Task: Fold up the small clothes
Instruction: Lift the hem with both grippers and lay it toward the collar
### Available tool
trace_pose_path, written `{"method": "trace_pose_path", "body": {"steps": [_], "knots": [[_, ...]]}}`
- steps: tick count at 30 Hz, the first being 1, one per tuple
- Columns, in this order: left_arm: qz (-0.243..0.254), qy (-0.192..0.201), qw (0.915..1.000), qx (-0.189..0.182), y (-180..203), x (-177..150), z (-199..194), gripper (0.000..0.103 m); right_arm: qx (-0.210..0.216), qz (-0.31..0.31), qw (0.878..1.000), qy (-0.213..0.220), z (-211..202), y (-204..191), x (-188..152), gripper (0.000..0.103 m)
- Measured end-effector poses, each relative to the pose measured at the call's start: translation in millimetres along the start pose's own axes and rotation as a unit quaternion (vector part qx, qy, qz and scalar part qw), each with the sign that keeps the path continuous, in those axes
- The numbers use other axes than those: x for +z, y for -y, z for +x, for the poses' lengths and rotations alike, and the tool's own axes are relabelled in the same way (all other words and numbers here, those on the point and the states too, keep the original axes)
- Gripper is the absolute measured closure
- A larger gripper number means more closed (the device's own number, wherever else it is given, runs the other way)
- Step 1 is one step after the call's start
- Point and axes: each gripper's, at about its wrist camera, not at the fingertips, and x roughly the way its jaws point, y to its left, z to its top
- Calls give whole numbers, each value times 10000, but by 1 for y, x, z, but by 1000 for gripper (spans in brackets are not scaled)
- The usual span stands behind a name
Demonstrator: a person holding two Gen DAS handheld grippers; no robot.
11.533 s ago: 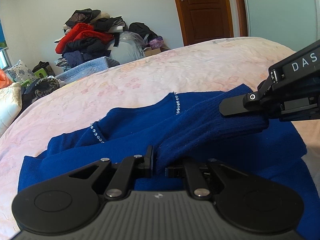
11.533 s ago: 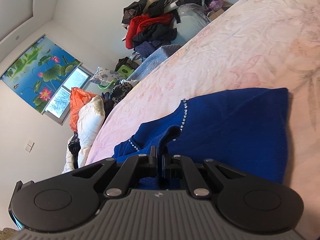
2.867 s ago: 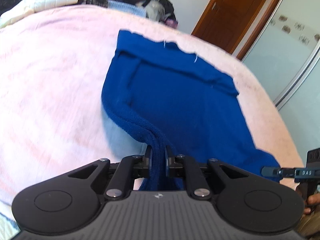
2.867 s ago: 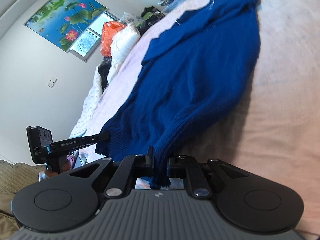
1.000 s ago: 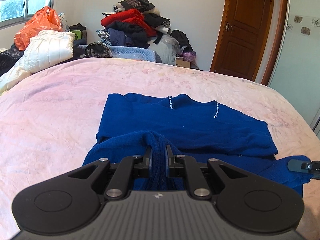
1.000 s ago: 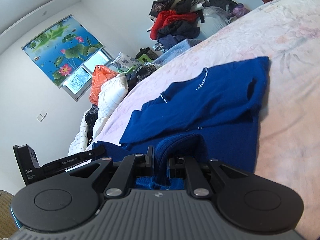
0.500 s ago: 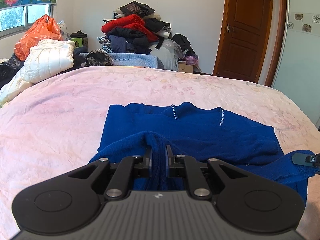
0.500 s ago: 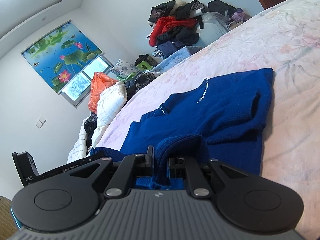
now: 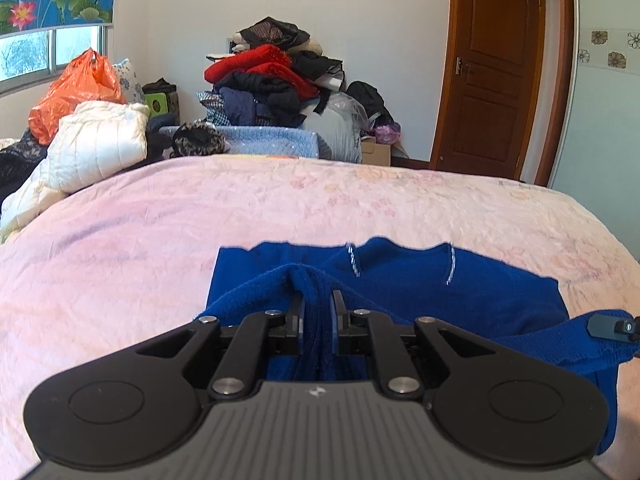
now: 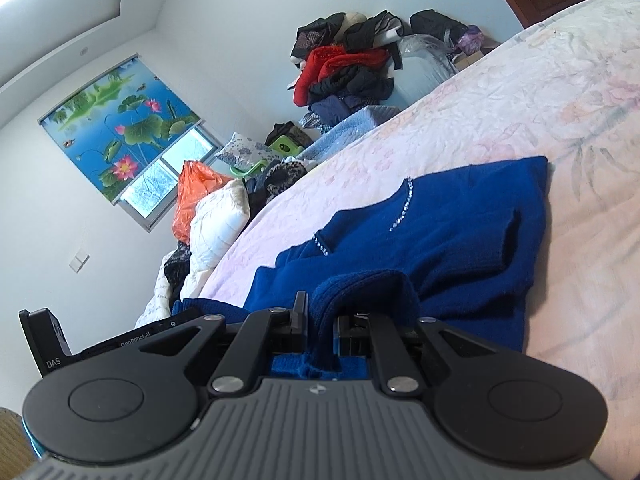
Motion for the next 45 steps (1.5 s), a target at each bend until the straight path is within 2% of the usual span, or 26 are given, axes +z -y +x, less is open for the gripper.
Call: {"method": "trace_pose_path", "body": {"steps": [10, 24, 39, 45], "knots": [[102, 72, 9999, 11, 10, 11, 15, 92, 24, 246, 9996, 148, 8, 15, 19, 88], [176, 53, 9998, 91, 9, 20, 38, 92, 24, 266, 9995, 167, 27, 20, 34, 88], [329, -189, 9991, 209, 11, 34, 97, 92, -122, 374, 9992, 34, 68, 42, 60, 88], [349, -520, 9978, 209, 12, 34, 134, 92, -321, 481, 9981, -198, 95, 63, 66, 88]]}}
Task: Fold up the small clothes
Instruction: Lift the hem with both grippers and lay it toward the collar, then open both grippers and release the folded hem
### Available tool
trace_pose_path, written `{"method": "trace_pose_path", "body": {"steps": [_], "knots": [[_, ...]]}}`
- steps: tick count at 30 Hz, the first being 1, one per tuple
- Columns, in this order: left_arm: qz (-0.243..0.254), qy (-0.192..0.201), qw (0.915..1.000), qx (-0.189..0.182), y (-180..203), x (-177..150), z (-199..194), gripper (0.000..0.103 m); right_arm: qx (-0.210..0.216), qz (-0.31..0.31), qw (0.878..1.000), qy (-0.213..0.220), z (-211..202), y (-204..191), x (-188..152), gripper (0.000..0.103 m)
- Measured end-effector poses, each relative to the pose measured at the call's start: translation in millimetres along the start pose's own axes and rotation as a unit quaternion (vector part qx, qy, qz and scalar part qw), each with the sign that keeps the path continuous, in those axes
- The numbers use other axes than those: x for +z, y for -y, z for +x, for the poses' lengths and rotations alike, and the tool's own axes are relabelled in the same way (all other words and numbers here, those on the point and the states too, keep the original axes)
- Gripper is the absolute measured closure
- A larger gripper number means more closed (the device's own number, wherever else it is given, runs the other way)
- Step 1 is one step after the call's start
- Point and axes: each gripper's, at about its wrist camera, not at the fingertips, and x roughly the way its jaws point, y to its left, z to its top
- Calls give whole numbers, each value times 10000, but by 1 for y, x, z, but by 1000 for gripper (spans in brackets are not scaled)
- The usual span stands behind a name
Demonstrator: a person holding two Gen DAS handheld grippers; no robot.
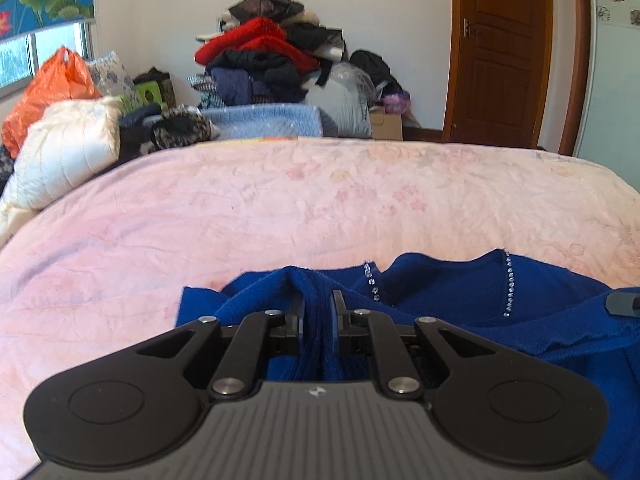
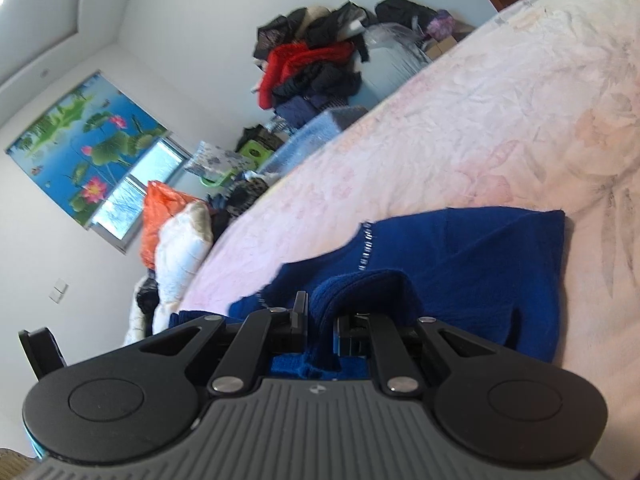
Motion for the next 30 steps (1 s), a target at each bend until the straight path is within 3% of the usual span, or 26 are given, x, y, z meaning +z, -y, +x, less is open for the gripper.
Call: {"method": "trace_pose_path", "body": {"steps": [7, 13, 17, 21, 25, 30], "knots": [[-226, -420, 9988, -81, -8, -6, 28, 90, -40, 279, 9995, -175, 19, 21, 1, 87], [-208, -496, 9984, -143, -10, -9, 32, 90, -28, 483, 9985, -249, 27, 32, 0, 84], [-601, -653, 9953, -376, -22, -6, 39, 89, -11, 653, 9975, -258, 31, 38, 2, 81], [-1137, -780, 9885, -622, -38, -2, 43, 89, 28, 742, 9969, -270, 34, 40, 3, 70], [-1331, -810, 9848, -763, -45, 1, 42, 88, 79, 803, 9964, -261, 36, 41, 5, 61], [-1475, -743, 9828, -821, -51, 8, 41, 75, 51, 799, 9965, -227, 38, 41, 7, 56]]}}
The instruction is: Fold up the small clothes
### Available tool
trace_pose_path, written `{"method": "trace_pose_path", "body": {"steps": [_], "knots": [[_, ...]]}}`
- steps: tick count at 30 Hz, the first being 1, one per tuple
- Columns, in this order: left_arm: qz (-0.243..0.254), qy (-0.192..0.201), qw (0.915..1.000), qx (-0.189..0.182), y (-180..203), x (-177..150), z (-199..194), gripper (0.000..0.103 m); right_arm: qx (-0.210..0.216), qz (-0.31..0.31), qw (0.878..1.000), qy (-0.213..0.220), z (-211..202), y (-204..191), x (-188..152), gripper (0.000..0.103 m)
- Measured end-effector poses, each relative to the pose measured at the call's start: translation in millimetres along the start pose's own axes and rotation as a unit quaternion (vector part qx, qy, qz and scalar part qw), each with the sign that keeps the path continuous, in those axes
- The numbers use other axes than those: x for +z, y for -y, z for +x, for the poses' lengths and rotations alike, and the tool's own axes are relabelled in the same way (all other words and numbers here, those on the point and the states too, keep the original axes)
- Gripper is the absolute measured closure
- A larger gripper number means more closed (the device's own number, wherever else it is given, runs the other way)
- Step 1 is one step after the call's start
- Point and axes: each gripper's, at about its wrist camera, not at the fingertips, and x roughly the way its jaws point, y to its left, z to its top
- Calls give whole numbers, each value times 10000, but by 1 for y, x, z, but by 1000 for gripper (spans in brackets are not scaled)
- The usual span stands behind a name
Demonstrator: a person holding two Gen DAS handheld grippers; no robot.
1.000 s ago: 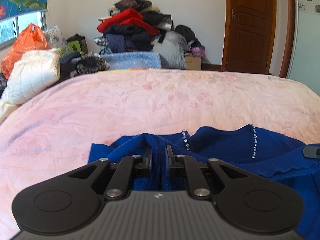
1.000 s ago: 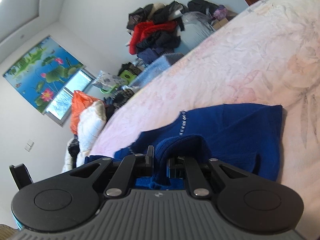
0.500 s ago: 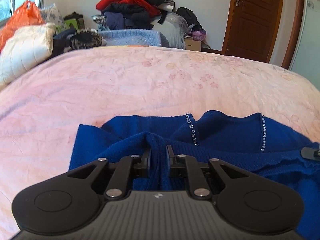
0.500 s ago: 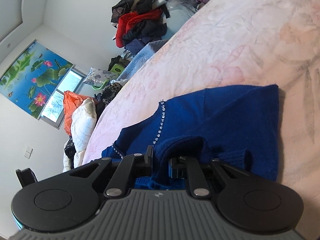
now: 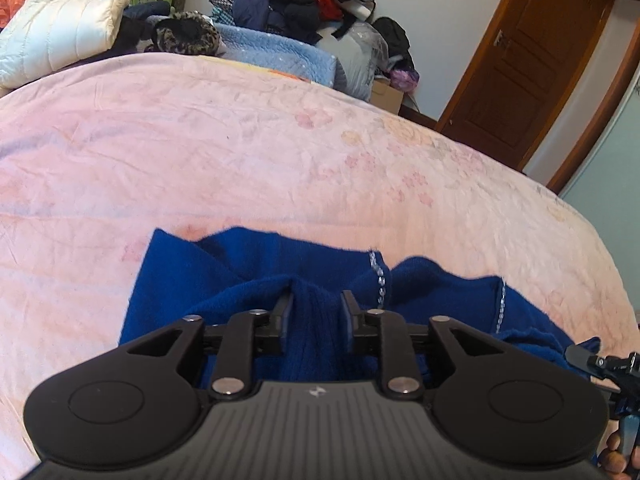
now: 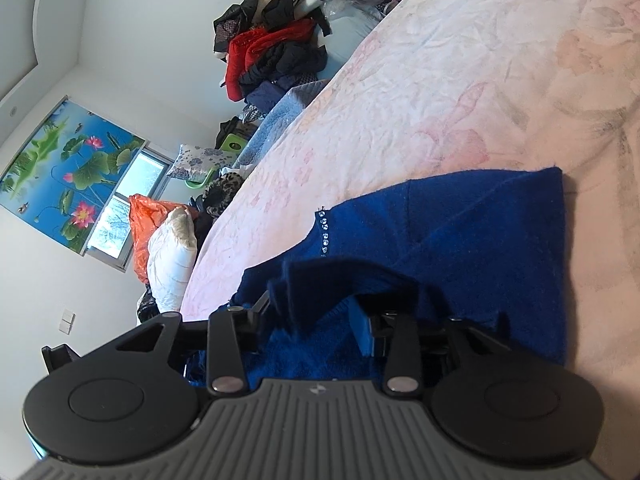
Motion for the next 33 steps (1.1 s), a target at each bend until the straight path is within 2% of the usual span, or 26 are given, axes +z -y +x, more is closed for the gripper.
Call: {"method": "trace_pose_path", "body": {"steps": [3, 5, 7, 11, 15, 18, 20, 23, 25, 28, 29, 31, 33], "knots": [[-153, 78, 9998, -95, -5, 5, -1, 59, -2, 20, 10000, 30, 1, 1, 2, 54], [-273, 179, 9994, -77, -9, 8, -3, 43, -21, 25, 10000, 65, 1, 2, 3, 53], [-341, 285, 9990, -20, -12, 11, -5, 42, -40, 30, 9999, 130, 1, 1, 5, 51], [-356, 458, 9982, 155, -18, 11, -14, 42, -160, -128, 9989, 415, -5, -4, 8, 42], [-136, 421, 9986, 285, -21, 6, -20, 42, -228, -454, 9971, 575, -13, -19, 6, 41], [301, 243, 9990, 241, -12, -4, -24, 42, -234, -888, 9953, 310, -8, -34, 2, 32], [790, 157, 9967, 142, 1, -15, -28, 42, -373, -1360, 9900, 78, -1, -48, -5, 24], [1676, -212, 9855, -170, 25, -33, -24, 42, -645, -1941, 9784, -289, 13, -63, -19, 21], [2168, -447, 9746, -349, 39, -44, -16, 42, -805, -1999, 9755, -445, 20, -63, -23, 18], [2640, -484, 9628, -323, 54, -54, -2, 42, -1151, -1903, 9745, -300, 14, -58, -22, 18], [2684, -445, 9618, -315, 57, -53, 4, 42, -1205, -1848, 9752, -193, 7, -56, -20, 18], [2601, -345, 9644, -320, 60, -47, 12, 42, -1412, -1778, 9739, 71, -7, -49, -13, 18], [2399, -217, 9700, -325, 57, -33, 19, 42, -1824, -1870, 9647, 338, -19, -43, -6, 16]]}}
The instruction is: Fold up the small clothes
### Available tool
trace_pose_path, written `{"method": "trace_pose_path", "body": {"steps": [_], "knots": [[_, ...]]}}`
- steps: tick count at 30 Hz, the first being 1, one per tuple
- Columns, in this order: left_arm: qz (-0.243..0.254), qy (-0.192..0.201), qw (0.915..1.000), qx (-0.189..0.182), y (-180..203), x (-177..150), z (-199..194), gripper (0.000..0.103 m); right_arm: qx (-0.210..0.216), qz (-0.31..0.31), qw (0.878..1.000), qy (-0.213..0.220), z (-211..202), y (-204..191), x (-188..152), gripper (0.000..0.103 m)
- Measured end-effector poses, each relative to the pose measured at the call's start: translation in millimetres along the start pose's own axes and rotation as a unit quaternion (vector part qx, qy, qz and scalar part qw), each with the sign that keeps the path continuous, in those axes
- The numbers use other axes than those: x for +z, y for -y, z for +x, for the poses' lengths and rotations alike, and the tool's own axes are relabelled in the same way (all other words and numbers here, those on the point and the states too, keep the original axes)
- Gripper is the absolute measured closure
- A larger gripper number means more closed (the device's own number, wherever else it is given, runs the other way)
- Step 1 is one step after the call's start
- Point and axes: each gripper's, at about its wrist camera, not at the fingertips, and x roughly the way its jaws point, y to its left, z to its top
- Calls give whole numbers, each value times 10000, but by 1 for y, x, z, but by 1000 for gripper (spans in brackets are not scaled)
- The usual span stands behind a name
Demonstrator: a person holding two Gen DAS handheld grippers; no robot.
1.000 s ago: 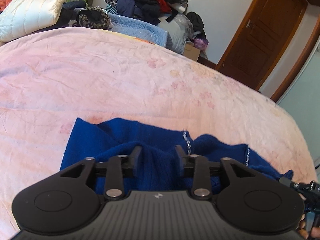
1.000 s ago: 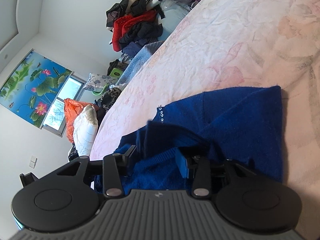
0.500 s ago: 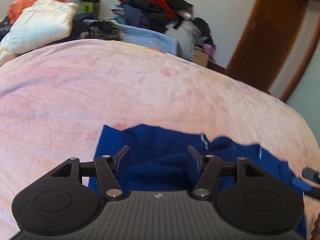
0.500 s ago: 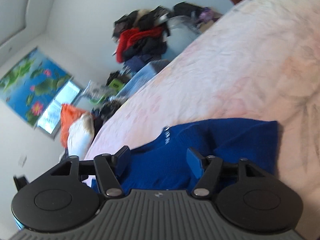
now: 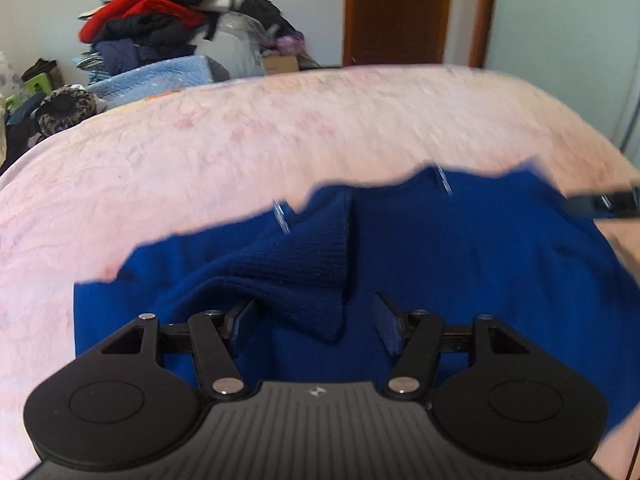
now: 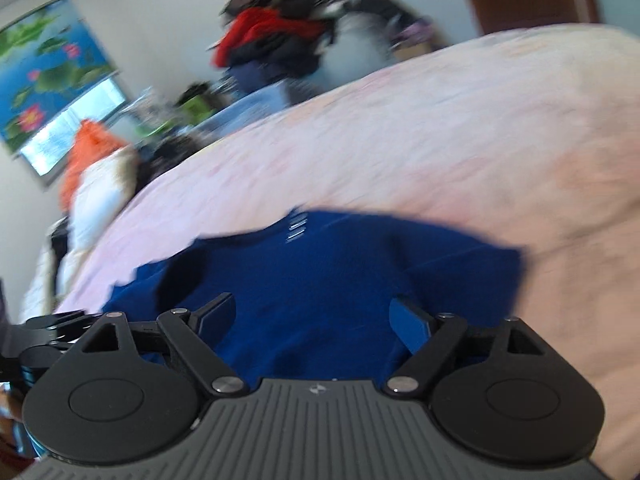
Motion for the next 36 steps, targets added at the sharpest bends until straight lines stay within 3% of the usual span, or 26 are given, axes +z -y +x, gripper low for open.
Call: {"method": "trace_pose_path", "body": {"steps": [3, 6, 9, 12, 14, 19, 23, 36], "knots": [[-509, 322, 9980, 201, -23, 16, 5, 42, -741, -75, 9960, 491, -16, 14, 3, 11], [-1228, 370, 9901, 567, -51, 25, 12, 40, -430, 114, 9961, 768, -30, 21, 3, 10], [-1664, 274, 9839, 588, -66, 21, 10, 40, -30, -169, 9978, 636, -27, 1, -1, 7], [-1528, 232, 9845, 823, -64, 11, 3, 35, 338, -565, 9974, 291, -12, -21, -8, 5], [-1386, 174, 9847, 1038, -60, 6, -1, 26, 399, -664, 9970, 58, -3, -30, -13, 5], [-1148, 144, 9863, 1174, -50, -8, -10, 25, 279, -704, 9967, -284, 3, -41, -25, 3], [-880, 85, 9869, 1350, -40, -14, -10, 25, 2, -792, 9964, -306, 3, -36, -30, 3], [-421, 133, 9863, 1587, -30, -28, -23, 24, -245, -717, 9968, -267, -6, -44, -40, 1]]}}
